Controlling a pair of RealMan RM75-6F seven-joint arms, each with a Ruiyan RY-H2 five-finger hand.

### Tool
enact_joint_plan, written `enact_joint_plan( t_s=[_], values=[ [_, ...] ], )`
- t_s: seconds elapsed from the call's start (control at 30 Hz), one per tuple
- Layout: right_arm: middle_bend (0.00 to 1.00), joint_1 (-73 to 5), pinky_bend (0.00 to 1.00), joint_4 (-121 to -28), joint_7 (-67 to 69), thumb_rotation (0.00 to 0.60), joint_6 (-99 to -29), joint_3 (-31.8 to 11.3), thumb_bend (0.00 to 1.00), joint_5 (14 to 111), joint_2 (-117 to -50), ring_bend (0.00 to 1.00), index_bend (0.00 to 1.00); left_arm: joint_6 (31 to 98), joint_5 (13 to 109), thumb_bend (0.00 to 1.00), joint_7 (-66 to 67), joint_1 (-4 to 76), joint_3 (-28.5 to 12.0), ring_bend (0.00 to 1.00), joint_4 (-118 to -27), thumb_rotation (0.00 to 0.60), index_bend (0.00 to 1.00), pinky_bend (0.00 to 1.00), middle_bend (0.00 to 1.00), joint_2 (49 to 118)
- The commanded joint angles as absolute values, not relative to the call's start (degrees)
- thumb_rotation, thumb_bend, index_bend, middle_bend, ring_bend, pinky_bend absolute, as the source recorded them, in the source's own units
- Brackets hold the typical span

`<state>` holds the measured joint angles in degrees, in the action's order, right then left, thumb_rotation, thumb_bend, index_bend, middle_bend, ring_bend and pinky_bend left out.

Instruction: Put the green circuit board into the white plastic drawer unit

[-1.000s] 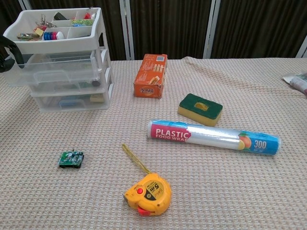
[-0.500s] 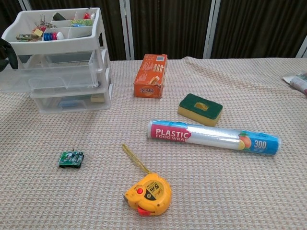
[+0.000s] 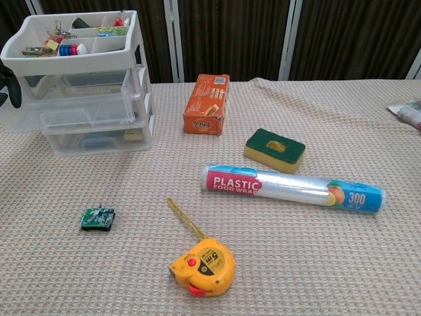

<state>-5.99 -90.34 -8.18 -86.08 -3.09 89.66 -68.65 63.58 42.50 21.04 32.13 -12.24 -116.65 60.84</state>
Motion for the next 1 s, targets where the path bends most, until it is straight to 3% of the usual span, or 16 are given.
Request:
enact_joint_plan(
  t_s=[0.03, 0.27, 0.43, 0.53, 0.73, 0.87, 1.0],
  values=[
    [0.00, -6.0, 0.00, -90.3, -8.2, 0.600, -86.1, -3.1, 0.02, 89.7, -68.6, 0.00, 0.08, 63.8, 43.5, 0.62, 20.3, 31.7, -12.0, 0.89, -117.4, 0.600, 0.51, 0.65, 0.97, 60.5],
    [0.00, -6.0, 0.00, -90.4, -8.2, 0.600, -86.0, -3.1, 0.02, 89.6, -68.6, 0.00, 0.08, 65.3, 50.5, 0.60, 19.7, 29.9, -9.8, 0.88, -120.1, 0.600, 0.50, 0.65, 0.95, 59.1],
    [0.00, -6.0, 0.00, -90.4, -8.2, 0.600, -86.0, -3.0, 0.01, 89.7, -68.6, 0.00, 0.08, 68.6, 63.3, 0.32, 23.5, 27.2, -4.5, 0.84, -118.2, 0.600, 0.41, 0.64, 0.91, 59.9],
    [0.00, -6.0, 0.00, -90.4, -8.3, 0.600, -86.0, -3.0, 0.02, 89.6, -68.6, 0.00, 0.09, 68.9, 67.7, 0.25, 25.4, 26.5, -2.1, 0.81, -116.7, 0.600, 0.37, 0.64, 0.86, 60.9],
    [0.00, -6.0, 0.00, -90.5, -8.4, 0.600, -85.9, -3.1, 0.02, 89.4, -68.5, 0.00, 0.09, 68.1, 72.1, 0.24, 30.0, 26.3, 1.2, 0.72, -114.3, 0.600, 0.35, 0.65, 0.76, 64.1],
    [0.00, -6.0, 0.00, -90.5, -8.4, 0.600, -85.8, -3.1, 0.02, 89.3, -68.5, 0.00, 0.09, 68.1, 71.3, 0.24, 33.2, 26.0, 2.0, 0.78, -113.8, 0.600, 0.34, 0.70, 0.80, 66.9],
    [0.00, -6.0, 0.00, -90.7, -8.3, 0.600, -85.6, -3.0, 0.02, 89.3, -68.3, 0.00, 0.09, 68.5, 70.1, 0.24, 37.1, 26.1, 2.0, 0.78, -111.7, 0.600, 0.27, 0.71, 0.80, 69.8]
  ],
)
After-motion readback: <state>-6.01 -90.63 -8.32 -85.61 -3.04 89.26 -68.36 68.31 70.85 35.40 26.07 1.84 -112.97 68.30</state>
